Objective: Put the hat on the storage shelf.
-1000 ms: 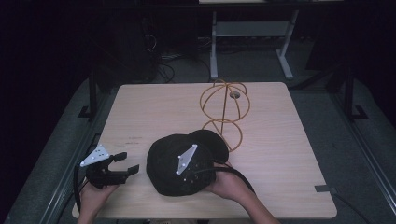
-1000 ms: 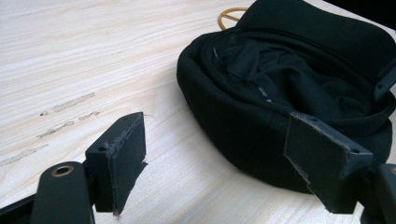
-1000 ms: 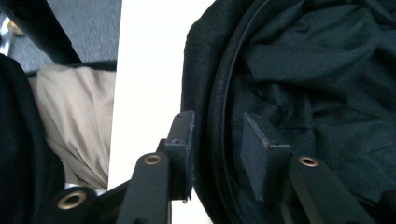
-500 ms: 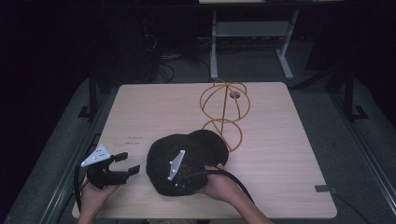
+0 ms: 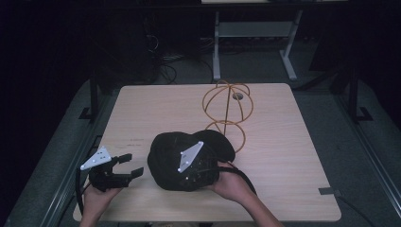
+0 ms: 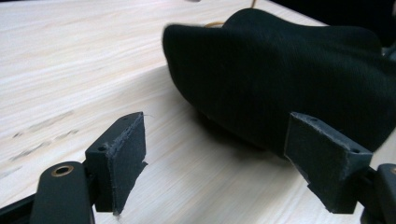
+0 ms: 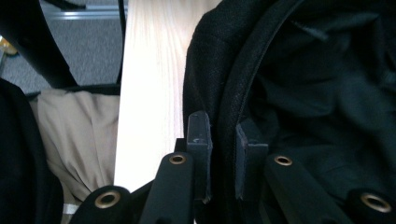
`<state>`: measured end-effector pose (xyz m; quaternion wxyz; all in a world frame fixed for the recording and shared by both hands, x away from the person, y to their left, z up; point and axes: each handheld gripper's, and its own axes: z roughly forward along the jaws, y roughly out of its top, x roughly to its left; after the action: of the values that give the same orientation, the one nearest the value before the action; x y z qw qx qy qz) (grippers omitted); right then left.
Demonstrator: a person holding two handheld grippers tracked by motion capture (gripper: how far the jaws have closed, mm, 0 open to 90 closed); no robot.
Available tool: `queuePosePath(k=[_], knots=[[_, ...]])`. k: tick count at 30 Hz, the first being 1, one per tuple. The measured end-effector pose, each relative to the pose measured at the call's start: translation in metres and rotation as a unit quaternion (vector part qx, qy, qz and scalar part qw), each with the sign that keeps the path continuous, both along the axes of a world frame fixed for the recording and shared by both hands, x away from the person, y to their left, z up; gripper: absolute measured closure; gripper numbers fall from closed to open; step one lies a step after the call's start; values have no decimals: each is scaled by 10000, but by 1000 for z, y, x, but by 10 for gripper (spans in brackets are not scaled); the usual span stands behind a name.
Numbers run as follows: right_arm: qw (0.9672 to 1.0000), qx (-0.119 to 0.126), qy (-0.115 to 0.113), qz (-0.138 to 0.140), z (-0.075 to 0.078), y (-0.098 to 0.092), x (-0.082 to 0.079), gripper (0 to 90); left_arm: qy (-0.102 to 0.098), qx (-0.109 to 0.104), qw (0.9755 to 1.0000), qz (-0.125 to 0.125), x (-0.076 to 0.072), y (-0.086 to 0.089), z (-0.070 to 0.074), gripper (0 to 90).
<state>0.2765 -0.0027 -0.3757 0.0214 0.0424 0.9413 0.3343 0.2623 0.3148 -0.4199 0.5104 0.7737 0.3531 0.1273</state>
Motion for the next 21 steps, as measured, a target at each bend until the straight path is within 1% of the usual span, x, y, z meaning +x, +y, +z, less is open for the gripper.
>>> queuePosePath(k=[1,2,3,4,5,7,8,9,10,11,15,17,18,21], knots=[[10000,91,10,-24,7,-4,0,789,-53,-84,9999,-75,-1,-4,3,199],[9999,99,-13,-15,10,-6,0,788,-53,-84,9999,-75,-1,-4,3,197],[9999,104,-20,-31,13,-7,0,787,-87,-139,9997,-178,-1,-9,5,194],[9999,88,-49,-23,16,-9,0,787,-87,-139,9997,-178,-1,-9,5,191],[9999,109,-46,-38,19,-11,1,788,-139,-141,9994,-275,-2,-14,9,188],[9998,177,-39,-29,23,-14,1,788,-167,-171,9992,-320,-3,-17,10,187],[9998,177,-39,-29,23,-14,1,788,-191,-174,9989,-384,-4,-20,12,187],[9997,222,-58,-38,28,-18,2,789,-205,-200,9986,-438,-5,-23,13,185],[9997,243,-66,-41,29,-19,3,790,-215,-235,9979,-561,-5,-28,16,182],[9997,243,-66,-41,29,-19,3,790,-215,-235,9979,-561,-5,-28,16,176],[9993,335,-124,-53,41,-23,3,789,-371,-230,9953,-867,-9,-40,25,175],[9990,405,-181,-43,48,-24,2,790,-439,-212,9942,-962,-12,-46,28,175],[9989,408,-205,-42,51,-24,2,790,-445,-191,9936,-1023,-12,-48,29,175],[9987,461,-227,-70,54,-25,2,789,-450,-156,9928,-1094,-12,-52,29,174]])
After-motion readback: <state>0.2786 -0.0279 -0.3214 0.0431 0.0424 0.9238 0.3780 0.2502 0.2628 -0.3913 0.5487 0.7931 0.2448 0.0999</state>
